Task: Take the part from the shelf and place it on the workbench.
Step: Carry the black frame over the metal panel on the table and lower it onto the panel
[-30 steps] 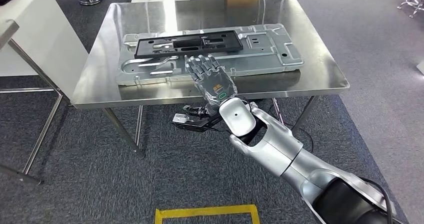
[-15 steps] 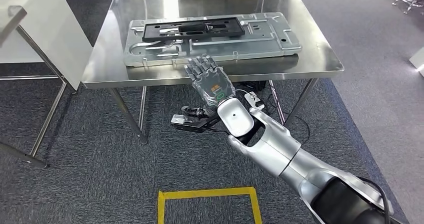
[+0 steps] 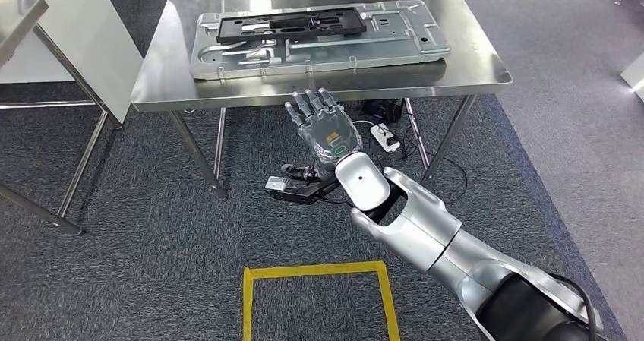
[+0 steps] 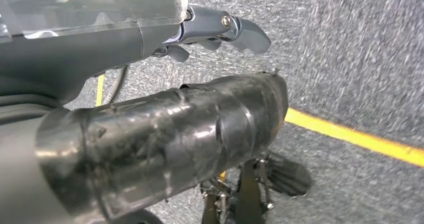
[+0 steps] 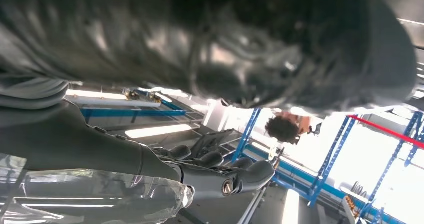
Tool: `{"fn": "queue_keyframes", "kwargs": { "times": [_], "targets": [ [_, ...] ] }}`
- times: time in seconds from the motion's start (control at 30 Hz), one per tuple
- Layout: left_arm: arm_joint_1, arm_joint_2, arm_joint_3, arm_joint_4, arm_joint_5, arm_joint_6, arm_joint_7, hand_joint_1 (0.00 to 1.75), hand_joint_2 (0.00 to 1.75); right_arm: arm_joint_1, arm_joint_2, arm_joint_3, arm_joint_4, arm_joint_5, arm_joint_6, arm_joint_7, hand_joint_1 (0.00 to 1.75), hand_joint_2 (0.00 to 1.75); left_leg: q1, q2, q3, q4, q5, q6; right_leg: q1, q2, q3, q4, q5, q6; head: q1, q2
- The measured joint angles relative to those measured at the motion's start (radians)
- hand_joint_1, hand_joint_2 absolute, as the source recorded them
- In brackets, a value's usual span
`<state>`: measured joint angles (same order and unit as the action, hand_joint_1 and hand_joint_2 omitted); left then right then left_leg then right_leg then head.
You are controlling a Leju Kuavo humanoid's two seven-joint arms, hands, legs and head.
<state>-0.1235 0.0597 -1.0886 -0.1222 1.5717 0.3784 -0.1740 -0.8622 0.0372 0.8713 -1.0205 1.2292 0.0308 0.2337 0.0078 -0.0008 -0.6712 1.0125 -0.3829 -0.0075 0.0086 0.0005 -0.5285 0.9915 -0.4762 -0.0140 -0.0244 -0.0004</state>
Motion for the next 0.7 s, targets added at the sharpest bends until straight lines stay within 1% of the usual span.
{"fn": "queue_keyframes", "kwargs": {
  "times": [0.03,0.07,0.1,0.13,0.17,0.2,0.23,0.27,0.3,0.33,0.37,0.4,0.47,0.5,0.53,0.57,0.6,0.63,0.67,0.7],
  "targets": [
    [0.001,-0.001,0.001,0.000,0.000,0.000,0.002,0.00,0.00,0.000,0.000,0.000,0.000,0.000,0.001,-0.001,0.00,0.00,0.000,-0.001,-0.013,0.025,-0.028,-0.004,-0.002,-0.002,-0.008,-0.006,0.012,-0.006,-0.002,0.000],
    [0.001,-0.002,0.001,0.000,0.000,0.000,0.003,0.00,0.00,0.000,0.000,0.000,0.000,-0.001,0.002,-0.003,0.00,0.00,0.002,-0.001,-0.031,0.072,-0.072,-0.008,-0.003,-0.004,-0.017,-0.009,0.022,-0.012,-0.003,0.000],
    [0.001,-0.003,0.001,0.000,0.000,0.000,0.004,0.00,0.00,0.000,0.001,0.000,0.000,-0.002,0.003,-0.004,0.00,0.00,0.002,-0.001,-0.049,0.136,-0.119,-0.011,-0.002,-0.004,-0.029,-0.008,0.032,-0.016,-0.006,0.000],
    [0.001,-0.003,0.002,0.000,0.000,0.001,0.004,0.00,0.00,0.002,0.001,0.000,0.000,-0.003,0.003,-0.005,0.00,0.00,0.003,-0.001,-0.066,0.203,-0.157,-0.014,-0.001,-0.005,-0.042,-0.004,0.041,-0.019,-0.007,0.000],
    [0.001,-0.003,0.002,0.000,0.000,0.001,0.005,0.00,0.00,0.003,0.001,0.000,0.000,-0.004,0.004,-0.006,0.00,0.00,0.003,-0.001,-0.074,0.255,-0.175,-0.016,0.000,-0.005,-0.056,0.001,0.048,-0.019,-0.006,0.000],
    [0.001,-0.003,0.002,0.000,0.000,0.001,0.005,0.00,0.00,0.005,0.001,0.001,0.000,-0.005,0.004,-0.007,0.00,0.00,0.003,-0.001,-0.068,0.275,-0.173,-0.017,0.000,-0.005,-0.071,0.006,0.055,-0.019,-0.007,0.000],
    [0.001,-0.003,0.003,0.000,0.000,0.002,0.005,0.00,0.00,0.006,0.001,0.001,0.000,-0.007,0.005,-0.007,0.00,0.00,0.003,-0.001,-0.045,0.261,-0.156,-0.016,0.000,-0.005,-0.085,0.012,0.061,-0.019,-0.007,0.000],
    [0.001,-0.002,0.003,0.000,0.000,0.002,0.005,0.00,0.00,0.007,0.001,0.001,0.000,-0.008,0.005,-0.007,0.00,0.00,0.003,-0.001,-0.005,0.211,-0.131,-0.014,0.000,-0.005,-0.098,0.018,0.066,-0.017,-0.007,0.000],
    [0.000,-0.002,0.003,0.000,0.000,0.002,0.004,0.00,0.00,0.007,0.001,0.001,0.000,-0.008,0.005,-0.007,0.00,0.00,0.002,-0.002,0.039,0.150,-0.113,-0.010,0.000,-0.004,-0.108,0.024,0.071,-0.016,-0.007,0.000],
    [0.000,-0.002,0.003,0.000,0.000,0.002,0.004,0.00,0.00,0.006,0.001,0.001,0.000,-0.009,0.005,-0.007,0.00,0.00,0.002,-0.002,0.075,0.098,-0.102,-0.007,-0.001,-0.004,-0.116,0.028,0.075,-0.014,-0.007,0.000],
    [-0.001,-0.001,0.003,0.000,0.000,0.002,0.004,0.00,0.00,0.006,0.001,0.001,0.000,-0.009,0.005,-0.007,0.00,0.00,0.001,-0.002,0.098,0.064,-0.099,-0.004,-0.001,-0.004,-0.120,0.031,0.077,-0.013,-0.008,0.000],
    [-0.001,-0.001,0.003,0.000,0.000,0.002,0.004,0.00,0.00,0.006,0.001,0.001,0.000,-0.009,0.005,-0.007,0.00,0.00,0.001,-0.002,0.105,0.052,-0.102,-0.003,-0.001,-0.004,-0.121,0.032,0.078,-0.013,-0.008,0.000],
    [-0.001,-0.001,0.003,0.000,0.000,0.002,0.004,0.00,0.00,0.006,0.001,0.001,0.000,-0.009,0.005,-0.007,0.00,0.00,0.000,-0.002,0.107,0.048,-0.105,-0.002,-0.001,-0.004,-0.121,0.032,0.078,-0.013,-0.007,0.000],
    [-0.002,0.000,0.003,0.000,0.000,0.002,0.004,0.00,0.00,0.005,0.001,0.001,0.000,-0.009,0.005,-0.007,0.00,0.00,-0.002,-0.002,0.115,0.033,-0.109,-0.002,-0.001,-0.005,-0.124,0.033,0.080,-0.011,-0.007,0.000],
    [-0.002,0.001,0.003,0.000,-0.001,0.002,0.003,0.00,0.00,0.005,0.000,0.001,0.000,-0.009,0.004,-0.007,0.00,0.00,-0.004,-0.003,0.122,0.019,-0.113,0.000,0.000,-0.005,-0.127,0.033,0.083,-0.008,-0.006,0.000],
    [-0.003,0.001,0.004,0.000,-0.001,0.002,0.001,0.00,0.00,0.004,0.000,0.001,0.000,-0.010,0.004,-0.007,0.00,0.00,-0.005,-0.002,0.125,0.000,-0.108,0.006,0.001,-0.005,-0.131,0.030,0.093,-0.001,-0.006,0.000],
    [-0.004,0.001,0.004,0.000,-0.001,0.002,0.000,0.00,0.00,0.004,-0.002,0.001,0.000,-0.010,0.004,-0.008,0.00,0.00,-0.005,0.001,0.120,-0.018,-0.091,0.017,-0.001,-0.004,-0.144,0.064,0.060,0.011,-0.005,0.000],
    [-0.005,0.001,0.005,0.000,-0.001,0.003,-0.002,0.00,0.00,0.004,-0.003,0.001,0.000,-0.011,0.005,-0.008,0.00,0.00,-0.004,0.005,0.106,-0.025,-0.070,0.027,-0.005,-0.003,-0.160,0.116,0.014,0.022,-0.004,0.000],
    [-0.005,0.001,0.006,0.000,-0.001,0.003,-0.003,0.00,0.00,0.005,-0.005,0.001,0.000,-0.011,0.005,-0.008,0.00,0.00,-0.003,0.008,0.089,-0.032,-0.046,0.037,-0.009,-0.001,-0.178,0.184,-0.039,0.033,-0.004,0.000],
    [-0.006,0.001,0.006,0.000,-0.001,0.003,-0.003,0.00,0.00,0.007,-0.007,0.001,0.000,-0.011,0.005,-0.008,0.00,0.00,-0.001,0.011,0.071,-0.034,-0.028,0.041,-0.016,0.000,-0.193,0.261,-0.094,0.041,-0.003,0.000]
  ]
}}
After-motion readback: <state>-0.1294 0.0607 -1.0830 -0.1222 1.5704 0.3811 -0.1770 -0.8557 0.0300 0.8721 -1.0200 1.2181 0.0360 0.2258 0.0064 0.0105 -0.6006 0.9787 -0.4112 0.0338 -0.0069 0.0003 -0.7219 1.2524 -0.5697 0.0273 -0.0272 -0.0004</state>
